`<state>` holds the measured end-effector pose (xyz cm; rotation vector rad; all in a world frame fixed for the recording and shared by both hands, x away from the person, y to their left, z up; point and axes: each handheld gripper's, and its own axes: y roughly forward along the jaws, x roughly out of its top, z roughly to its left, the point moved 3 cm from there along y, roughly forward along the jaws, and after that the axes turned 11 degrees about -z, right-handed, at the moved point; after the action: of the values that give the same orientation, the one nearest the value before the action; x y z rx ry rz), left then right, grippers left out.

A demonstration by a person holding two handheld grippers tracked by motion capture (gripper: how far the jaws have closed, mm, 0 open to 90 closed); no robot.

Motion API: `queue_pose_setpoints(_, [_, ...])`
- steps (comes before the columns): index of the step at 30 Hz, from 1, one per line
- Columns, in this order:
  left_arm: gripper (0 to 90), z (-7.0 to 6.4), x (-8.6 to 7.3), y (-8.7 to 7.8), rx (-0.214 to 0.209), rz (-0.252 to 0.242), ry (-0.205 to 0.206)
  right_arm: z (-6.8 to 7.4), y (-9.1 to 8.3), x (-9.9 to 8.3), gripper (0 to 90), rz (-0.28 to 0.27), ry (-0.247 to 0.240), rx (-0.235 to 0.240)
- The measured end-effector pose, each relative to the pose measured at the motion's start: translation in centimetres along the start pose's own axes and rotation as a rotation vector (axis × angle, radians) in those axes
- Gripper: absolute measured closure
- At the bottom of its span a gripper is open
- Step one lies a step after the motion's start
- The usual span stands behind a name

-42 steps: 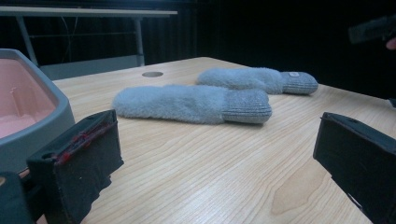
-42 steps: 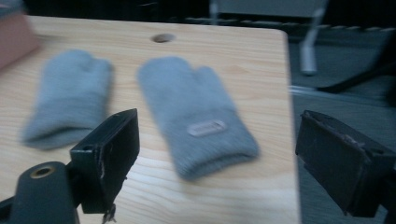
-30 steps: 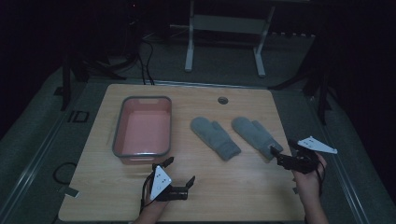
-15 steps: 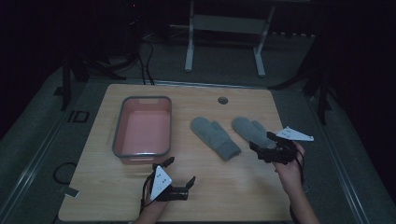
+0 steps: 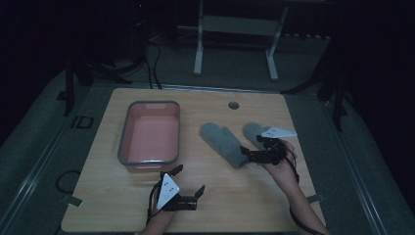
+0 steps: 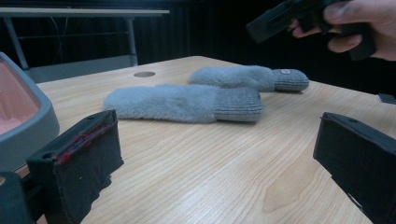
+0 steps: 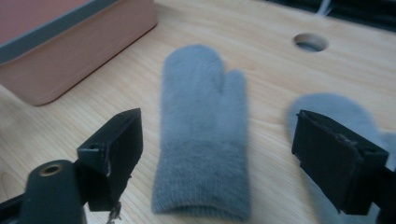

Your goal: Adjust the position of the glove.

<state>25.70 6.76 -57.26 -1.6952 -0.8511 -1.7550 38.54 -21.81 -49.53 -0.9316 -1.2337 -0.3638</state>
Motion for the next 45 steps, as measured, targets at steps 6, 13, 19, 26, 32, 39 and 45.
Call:
queue_pose_setpoints(6, [1.0,0.0,0.0,0.0,-0.001,0.0,0.0,0.4,2.5,-0.3,25.2,0.043,-0.059,-0.005])
queue_pose_setpoints(13, [1.0,0.0,0.0,0.0,-0.003,0.0,0.0,0.8,5.3,-0.6,45.7,0.092,-0.097,0.024])
queue_pose_setpoints(19, [1.0,0.0,0.0,0.0,-0.005,0.001,-0.002,0.8,7.9,-0.9,47.9,0.133,-0.083,0.041])
queue_pose_setpoints(26, [1.0,0.0,0.0,-0.1,-0.007,0.0,-0.004,1.0,10.6,-1.4,44.0,0.172,-0.109,0.045])
queue_pose_setpoints(32, [1.0,0.0,0.0,0.0,-0.011,0.001,-0.004,0.8,12.1,-2.3,45.8,0.254,-0.135,0.063])
queue_pose_setpoints(39, [1.0,-0.1,0.0,0.0,-0.011,0.003,0.0,1.0,12.1,-2.4,57.5,0.255,-0.185,0.066])
queue_pose_setpoints(45, [1.0,-0.1,0.0,0.0,-0.01,0.003,-0.001,1.2,11.7,-2.7,74.0,0.226,-0.141,0.03])
